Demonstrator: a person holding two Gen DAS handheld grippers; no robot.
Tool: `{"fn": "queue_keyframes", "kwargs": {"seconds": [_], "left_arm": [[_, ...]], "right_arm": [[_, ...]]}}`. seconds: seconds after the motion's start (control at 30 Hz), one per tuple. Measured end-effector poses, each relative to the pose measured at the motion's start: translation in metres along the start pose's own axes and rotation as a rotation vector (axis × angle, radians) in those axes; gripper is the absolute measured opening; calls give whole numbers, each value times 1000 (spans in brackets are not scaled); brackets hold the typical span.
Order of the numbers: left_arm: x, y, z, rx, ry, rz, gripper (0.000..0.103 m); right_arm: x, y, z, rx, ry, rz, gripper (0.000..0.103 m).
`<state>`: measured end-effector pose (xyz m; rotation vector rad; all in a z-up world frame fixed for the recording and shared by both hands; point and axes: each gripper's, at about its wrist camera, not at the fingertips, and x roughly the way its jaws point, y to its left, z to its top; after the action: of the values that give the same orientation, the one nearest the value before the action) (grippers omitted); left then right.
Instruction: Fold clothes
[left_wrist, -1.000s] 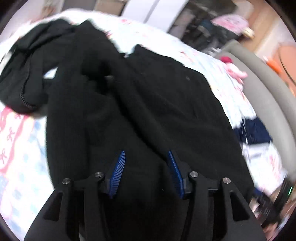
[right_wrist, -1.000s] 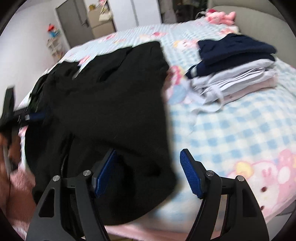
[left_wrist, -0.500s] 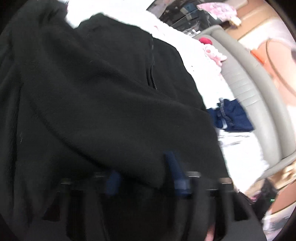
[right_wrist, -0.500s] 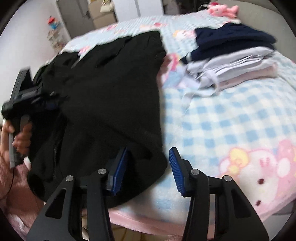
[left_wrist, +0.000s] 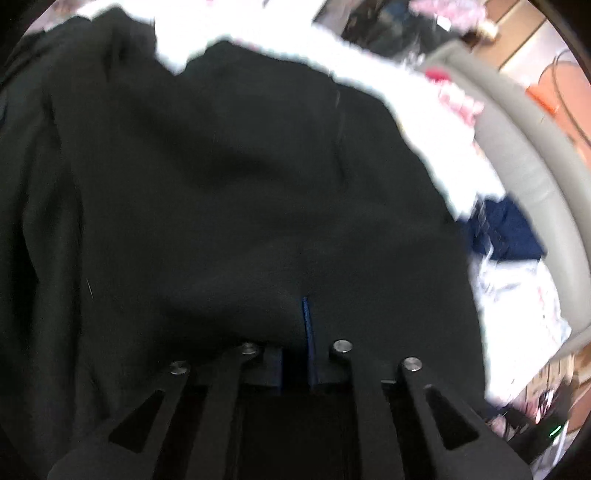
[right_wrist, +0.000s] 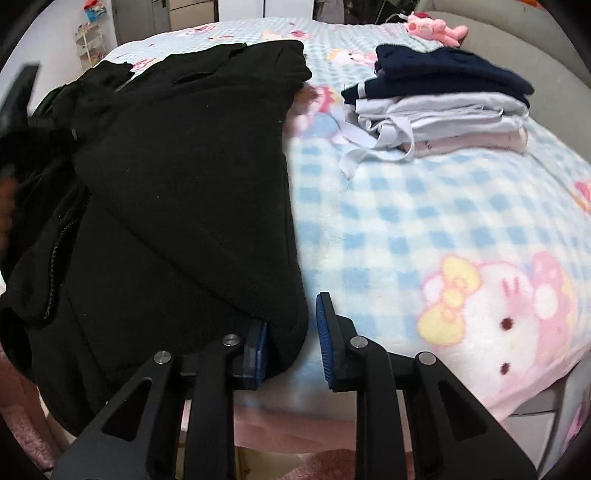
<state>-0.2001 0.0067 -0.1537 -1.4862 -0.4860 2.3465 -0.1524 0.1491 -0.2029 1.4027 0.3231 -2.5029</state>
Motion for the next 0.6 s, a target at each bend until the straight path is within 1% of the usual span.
{"fn": "queue_keyframes", "kwargs": {"seconds": [0.03, 0.1, 0.13, 0.17, 0.23, 0.3, 0.37, 0.4, 0.47, 0.5, 0.53, 0.57, 0.6], "left_arm": [[-4, 4, -4, -11, -3, -29, 14], [-19, 11, -7, -30, -23, -80, 20], [-27, 12, -9, -28, -33, -95, 27], [-34, 14, -11, -19, -51, -96, 32], [-46, 17, -14, 1, -80, -84, 35], [-61, 32, -16, -21, -98, -65, 35], [-69, 38, -14, -39, -125, -57, 35], [-78, 47, -14, -36, -137, -38, 35], [-89, 57, -4, -29, -172, 14, 35], [-96, 66, 1, -33, -194, 26, 35], [-102, 75, 10, -42, -211, 48, 37], [-108, 84, 19, -50, -227, 70, 39], [-112, 93, 30, -52, -233, 90, 40]], "right_arm": [[-5, -2, 2, 5, -16, 16, 23], [-21, -12, 6, 39, -40, 126, 26], [-30, -17, 8, 48, -43, 189, 27], [-38, -20, 11, 53, -65, 227, 27], [-55, -22, 18, 58, -115, 289, 28], [-57, -12, 35, 70, -168, 321, 28], [-46, -1, 48, 81, -176, 281, 30], [-36, 1, 55, 77, -148, 244, 30], [-21, 7, 70, 61, -116, 245, 30], [-22, 11, 72, 55, -119, 276, 30], [-23, 16, 82, 36, -126, 313, 33], [-23, 22, 92, 9, -134, 327, 46], [-22, 29, 103, -22, -141, 329, 55]]}}
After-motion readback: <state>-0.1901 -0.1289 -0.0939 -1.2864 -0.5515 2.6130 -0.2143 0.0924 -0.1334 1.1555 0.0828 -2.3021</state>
